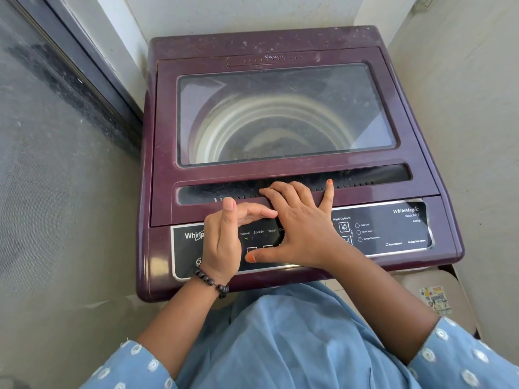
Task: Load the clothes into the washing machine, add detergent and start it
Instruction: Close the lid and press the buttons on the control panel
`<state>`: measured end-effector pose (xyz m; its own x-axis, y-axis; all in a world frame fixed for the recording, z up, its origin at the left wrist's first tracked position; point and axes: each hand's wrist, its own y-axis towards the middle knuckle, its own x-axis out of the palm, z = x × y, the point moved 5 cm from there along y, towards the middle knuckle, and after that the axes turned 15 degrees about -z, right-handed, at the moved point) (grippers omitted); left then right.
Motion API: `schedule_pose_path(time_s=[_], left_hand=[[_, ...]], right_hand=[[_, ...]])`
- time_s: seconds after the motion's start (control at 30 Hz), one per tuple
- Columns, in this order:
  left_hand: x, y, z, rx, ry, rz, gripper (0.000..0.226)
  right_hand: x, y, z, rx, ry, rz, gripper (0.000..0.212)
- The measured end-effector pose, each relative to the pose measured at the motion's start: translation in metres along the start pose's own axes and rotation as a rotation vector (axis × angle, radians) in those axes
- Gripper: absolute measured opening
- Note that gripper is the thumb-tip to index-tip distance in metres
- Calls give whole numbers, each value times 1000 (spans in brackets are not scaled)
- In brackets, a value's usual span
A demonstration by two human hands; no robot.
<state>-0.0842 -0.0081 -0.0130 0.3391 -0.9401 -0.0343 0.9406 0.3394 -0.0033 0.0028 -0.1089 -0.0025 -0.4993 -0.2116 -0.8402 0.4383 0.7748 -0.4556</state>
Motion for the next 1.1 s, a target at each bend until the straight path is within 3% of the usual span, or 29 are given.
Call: schedule_pose_path(time_s=[0.2, 0.37, 1.1], left_hand=[[1, -2, 1, 2, 9, -4, 76], [1, -2, 0, 9, 0, -1, 75], [1, -1, 1, 13, 31, -5, 71]], right_hand=[[0, 0, 3, -26, -21, -120, 131], [-4, -2, 4, -47, 34, -206, 129], [-4, 0, 6, -71, 26, -218, 126]])
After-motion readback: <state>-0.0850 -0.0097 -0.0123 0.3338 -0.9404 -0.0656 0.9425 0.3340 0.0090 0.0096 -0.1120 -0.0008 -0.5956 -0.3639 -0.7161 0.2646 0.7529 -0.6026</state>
